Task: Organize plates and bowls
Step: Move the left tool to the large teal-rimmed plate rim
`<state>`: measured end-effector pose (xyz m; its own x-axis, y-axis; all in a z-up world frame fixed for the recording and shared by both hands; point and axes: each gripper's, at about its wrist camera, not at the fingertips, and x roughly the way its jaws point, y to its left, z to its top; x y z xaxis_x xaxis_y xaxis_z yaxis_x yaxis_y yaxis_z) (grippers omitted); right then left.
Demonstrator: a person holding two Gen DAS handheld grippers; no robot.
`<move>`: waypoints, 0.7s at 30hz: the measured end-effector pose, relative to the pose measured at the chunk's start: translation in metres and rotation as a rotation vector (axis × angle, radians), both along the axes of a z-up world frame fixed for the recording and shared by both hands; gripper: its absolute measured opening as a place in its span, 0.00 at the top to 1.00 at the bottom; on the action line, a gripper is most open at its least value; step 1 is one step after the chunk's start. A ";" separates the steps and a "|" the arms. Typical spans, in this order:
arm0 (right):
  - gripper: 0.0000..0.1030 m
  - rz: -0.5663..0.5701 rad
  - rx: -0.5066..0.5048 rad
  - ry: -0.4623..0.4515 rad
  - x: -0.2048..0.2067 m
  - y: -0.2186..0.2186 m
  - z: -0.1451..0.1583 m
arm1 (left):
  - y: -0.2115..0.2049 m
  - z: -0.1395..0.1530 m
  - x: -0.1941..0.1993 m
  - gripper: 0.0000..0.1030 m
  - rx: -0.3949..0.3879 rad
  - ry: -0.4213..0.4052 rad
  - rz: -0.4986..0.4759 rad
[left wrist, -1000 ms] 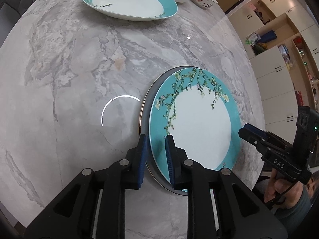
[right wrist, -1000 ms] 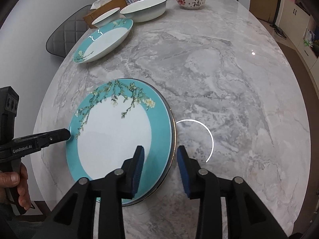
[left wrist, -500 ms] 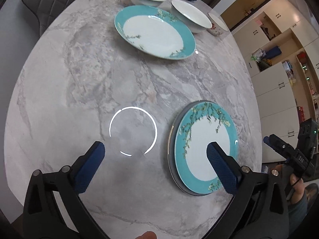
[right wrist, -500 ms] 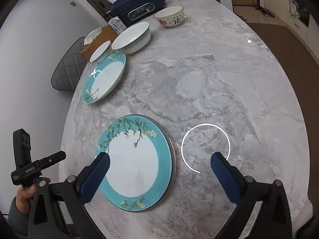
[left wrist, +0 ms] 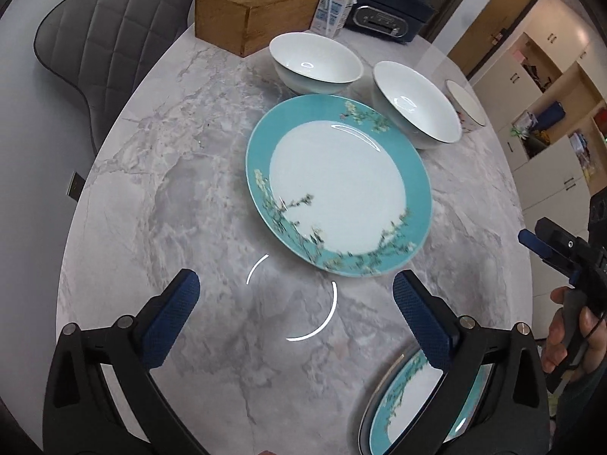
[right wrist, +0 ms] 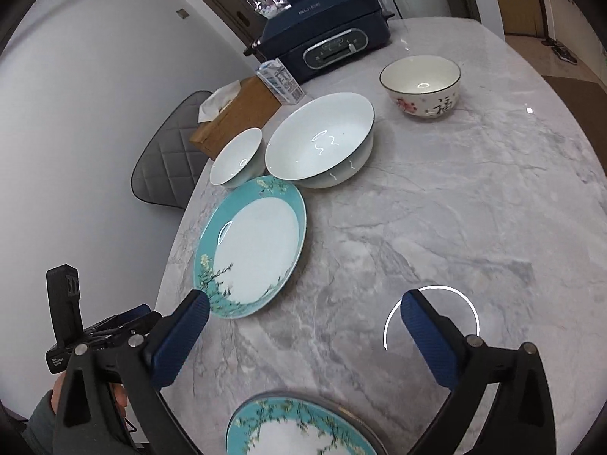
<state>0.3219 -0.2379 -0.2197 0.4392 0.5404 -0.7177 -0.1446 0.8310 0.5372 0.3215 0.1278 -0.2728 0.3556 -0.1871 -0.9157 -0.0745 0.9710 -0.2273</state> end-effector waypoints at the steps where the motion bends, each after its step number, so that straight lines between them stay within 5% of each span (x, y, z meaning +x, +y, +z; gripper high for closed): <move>1: 0.02 0.000 0.007 0.026 0.014 0.004 -0.007 | 0.003 -0.005 0.012 0.01 -0.011 0.007 0.017; 5: 0.23 0.033 -0.005 0.080 0.054 0.024 -0.033 | 0.010 -0.015 0.053 0.01 0.038 0.000 0.045; 11: 0.39 0.043 0.044 0.165 0.081 0.040 -0.069 | 0.012 -0.042 0.083 0.01 0.082 0.043 0.038; 17: 0.44 0.065 0.056 0.163 0.089 0.050 -0.078 | 0.011 -0.058 0.090 0.05 0.053 0.059 0.036; 20: 0.45 0.067 0.061 0.171 0.093 0.052 -0.081 | 0.012 -0.063 0.093 0.17 0.043 0.065 0.040; 21: 0.50 0.071 0.059 0.171 0.093 0.054 -0.082 | 0.014 -0.065 0.094 0.30 0.031 0.065 0.044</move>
<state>0.4154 -0.1840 -0.3014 0.2730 0.6093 -0.7445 -0.1045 0.7881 0.6066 0.4158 0.1418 -0.3381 0.3024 -0.1440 -0.9423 -0.1313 0.9728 -0.1908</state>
